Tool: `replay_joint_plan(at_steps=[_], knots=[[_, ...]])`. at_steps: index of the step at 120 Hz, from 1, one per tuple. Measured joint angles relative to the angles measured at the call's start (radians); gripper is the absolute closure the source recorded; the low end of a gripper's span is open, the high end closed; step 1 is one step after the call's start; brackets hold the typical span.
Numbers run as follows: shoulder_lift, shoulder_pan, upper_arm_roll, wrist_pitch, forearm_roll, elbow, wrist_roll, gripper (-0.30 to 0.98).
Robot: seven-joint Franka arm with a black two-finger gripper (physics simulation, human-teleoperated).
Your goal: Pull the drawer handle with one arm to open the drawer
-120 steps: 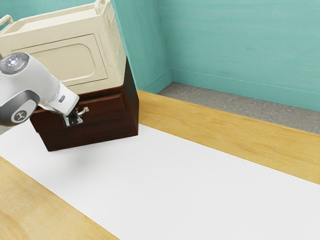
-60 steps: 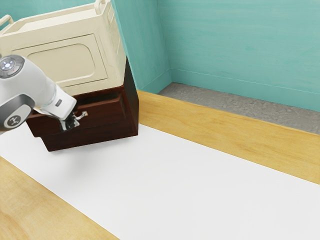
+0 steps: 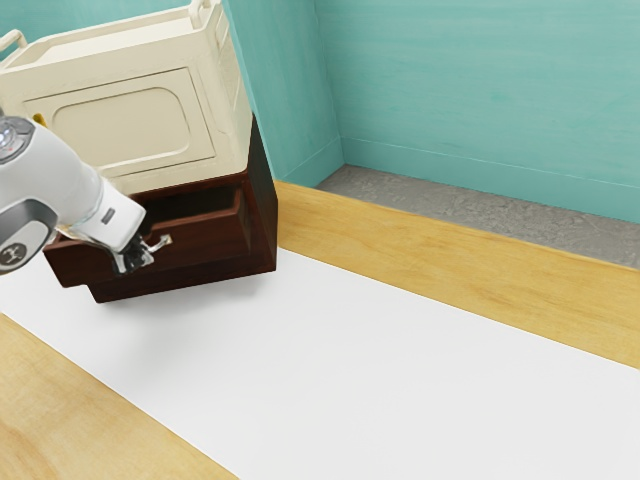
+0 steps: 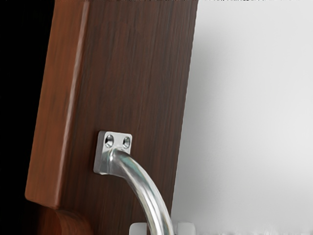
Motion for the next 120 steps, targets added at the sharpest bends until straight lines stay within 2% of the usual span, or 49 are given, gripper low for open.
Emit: replay_joint_plan(at_steps=[81,116,120], knots=[[-0.038,0.312,-0.318,0.003,-0.079,-0.165,-0.026,0.79],[-0.072,0.349,-0.337,0.0,-0.101,-0.212,-0.028,0.78],[-0.077,0.355,-0.359,-0.001,-0.101,-0.212,-0.029,0.74]])
